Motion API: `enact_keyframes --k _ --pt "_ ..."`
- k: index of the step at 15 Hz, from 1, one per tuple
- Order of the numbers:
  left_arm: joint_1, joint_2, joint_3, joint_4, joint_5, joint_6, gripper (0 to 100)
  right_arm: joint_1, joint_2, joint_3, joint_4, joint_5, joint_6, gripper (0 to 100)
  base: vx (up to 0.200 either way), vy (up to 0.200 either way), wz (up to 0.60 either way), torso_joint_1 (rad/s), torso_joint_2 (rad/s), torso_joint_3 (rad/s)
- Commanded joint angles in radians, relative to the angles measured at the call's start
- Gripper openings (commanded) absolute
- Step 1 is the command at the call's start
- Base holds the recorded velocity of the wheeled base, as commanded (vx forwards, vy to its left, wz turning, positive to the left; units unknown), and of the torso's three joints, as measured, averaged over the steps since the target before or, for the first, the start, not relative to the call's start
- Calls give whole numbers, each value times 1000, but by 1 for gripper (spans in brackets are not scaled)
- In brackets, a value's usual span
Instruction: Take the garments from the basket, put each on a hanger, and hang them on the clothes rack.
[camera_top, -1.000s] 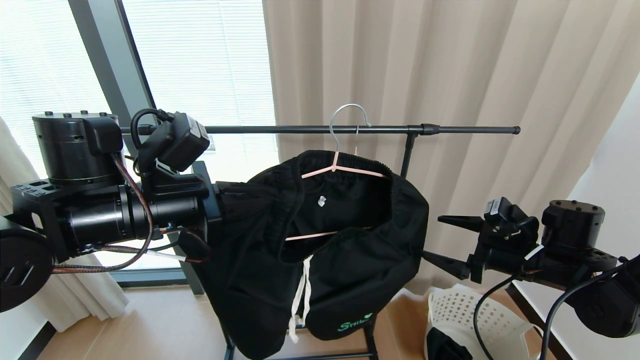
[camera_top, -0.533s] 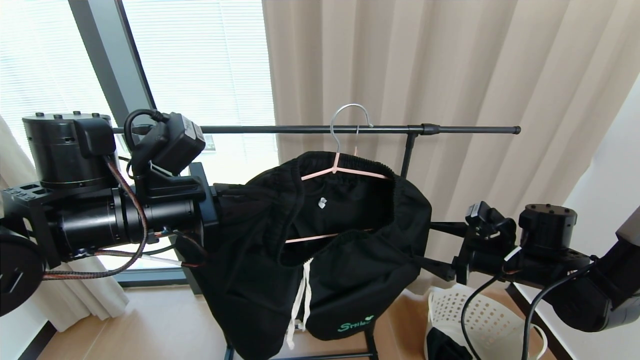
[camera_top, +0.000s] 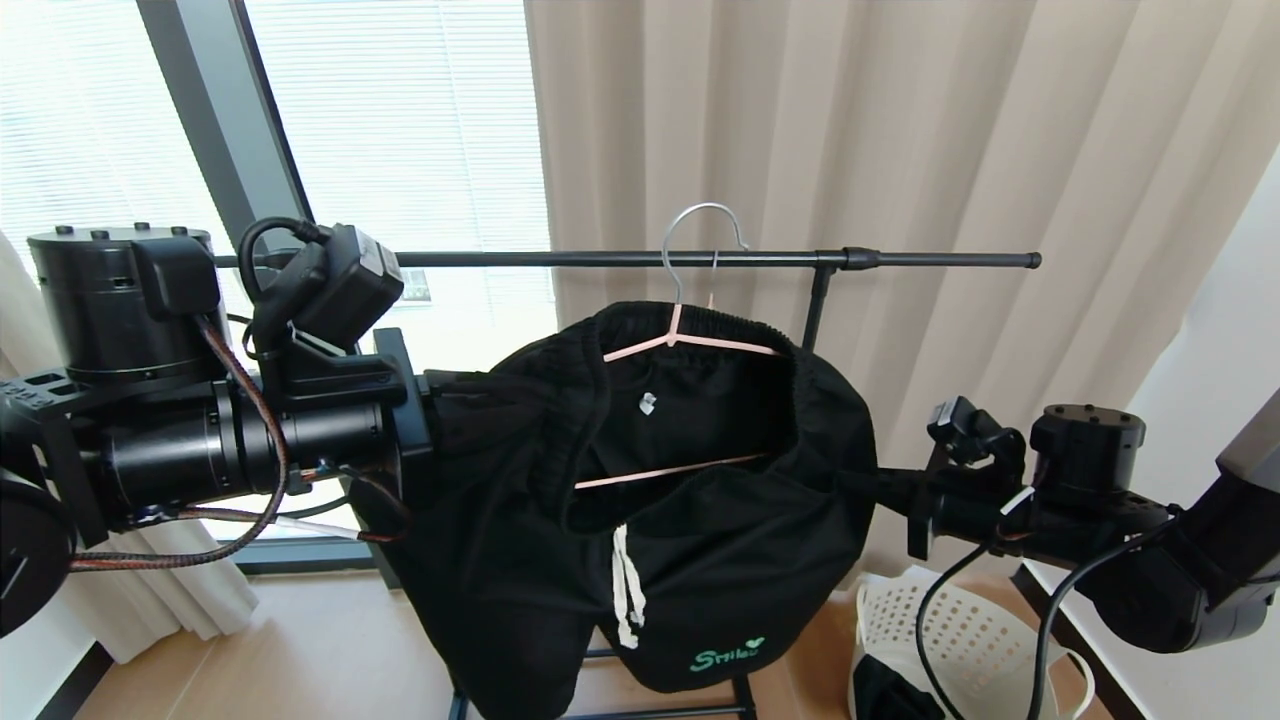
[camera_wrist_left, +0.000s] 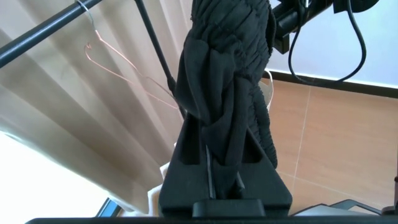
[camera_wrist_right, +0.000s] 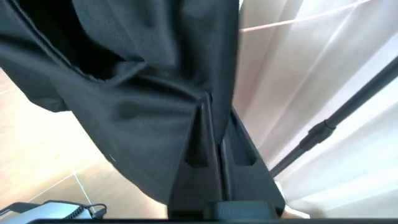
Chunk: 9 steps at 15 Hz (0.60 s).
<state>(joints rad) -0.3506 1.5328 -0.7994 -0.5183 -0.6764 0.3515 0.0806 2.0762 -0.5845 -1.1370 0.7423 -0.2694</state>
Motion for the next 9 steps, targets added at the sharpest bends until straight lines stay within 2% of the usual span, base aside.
enact_keyframes --k 1,9 --pt "4 -2 0 0 1 0 0 -19 -2 -9 -1 0 -1 0 0 0 0 0 0 0" --pt "59 -10 8 0 0 0 0 -81 -2 -37 -3 0 -1 0 0 0 0 0 0 0"
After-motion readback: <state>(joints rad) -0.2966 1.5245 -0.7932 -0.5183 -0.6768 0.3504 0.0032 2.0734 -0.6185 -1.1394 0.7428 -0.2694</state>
